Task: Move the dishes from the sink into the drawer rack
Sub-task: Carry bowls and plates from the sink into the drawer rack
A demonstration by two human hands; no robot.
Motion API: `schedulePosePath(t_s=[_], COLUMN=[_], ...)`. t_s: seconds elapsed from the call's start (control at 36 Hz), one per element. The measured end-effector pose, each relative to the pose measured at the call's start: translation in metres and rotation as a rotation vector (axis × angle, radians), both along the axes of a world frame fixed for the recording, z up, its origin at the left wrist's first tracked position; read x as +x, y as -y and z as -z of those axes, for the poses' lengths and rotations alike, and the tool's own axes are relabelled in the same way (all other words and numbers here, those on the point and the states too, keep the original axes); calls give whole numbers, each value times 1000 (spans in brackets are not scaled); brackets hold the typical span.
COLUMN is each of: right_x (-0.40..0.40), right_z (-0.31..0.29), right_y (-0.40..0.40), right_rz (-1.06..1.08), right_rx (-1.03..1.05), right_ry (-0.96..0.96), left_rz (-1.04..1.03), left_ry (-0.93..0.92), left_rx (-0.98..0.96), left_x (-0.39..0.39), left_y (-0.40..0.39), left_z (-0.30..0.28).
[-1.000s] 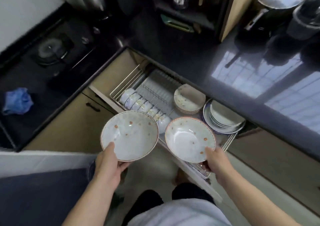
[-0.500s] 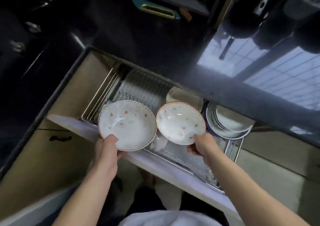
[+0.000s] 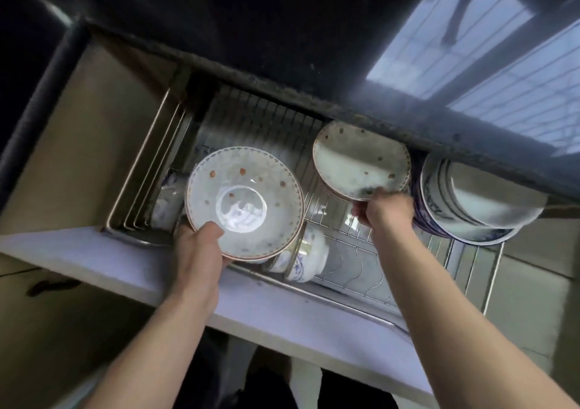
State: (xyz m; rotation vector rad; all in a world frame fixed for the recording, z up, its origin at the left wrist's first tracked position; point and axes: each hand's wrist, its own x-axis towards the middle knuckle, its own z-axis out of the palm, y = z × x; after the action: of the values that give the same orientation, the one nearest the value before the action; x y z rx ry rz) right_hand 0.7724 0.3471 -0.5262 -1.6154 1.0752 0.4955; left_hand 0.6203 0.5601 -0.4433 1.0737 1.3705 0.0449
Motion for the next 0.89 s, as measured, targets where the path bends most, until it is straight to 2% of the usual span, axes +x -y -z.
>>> schedulePosePath(t_s=[0.31,0.58,0.67,0.83,0.89], right_x=[3,-4,-1,-26,-45], right_z=[2,3,21,-37,-51], right_y=[1,6,18,2,-2], right_rz=[-84,-367,-419,-399,-450], right_rx=[-157,-393,-437,-370,-266], right_ry=[-41,-104,-138,-71,-36], left_rz=[-51,-5,47,149,171], left_ry=[34,51,53,28,30], left_rx=[-37,-11,-3,36,43], left_x=[-2,-1,-1,-6,-6], left_y=[-5,0,2,2,3], left_z=[4,-1,-1,-2,-3])
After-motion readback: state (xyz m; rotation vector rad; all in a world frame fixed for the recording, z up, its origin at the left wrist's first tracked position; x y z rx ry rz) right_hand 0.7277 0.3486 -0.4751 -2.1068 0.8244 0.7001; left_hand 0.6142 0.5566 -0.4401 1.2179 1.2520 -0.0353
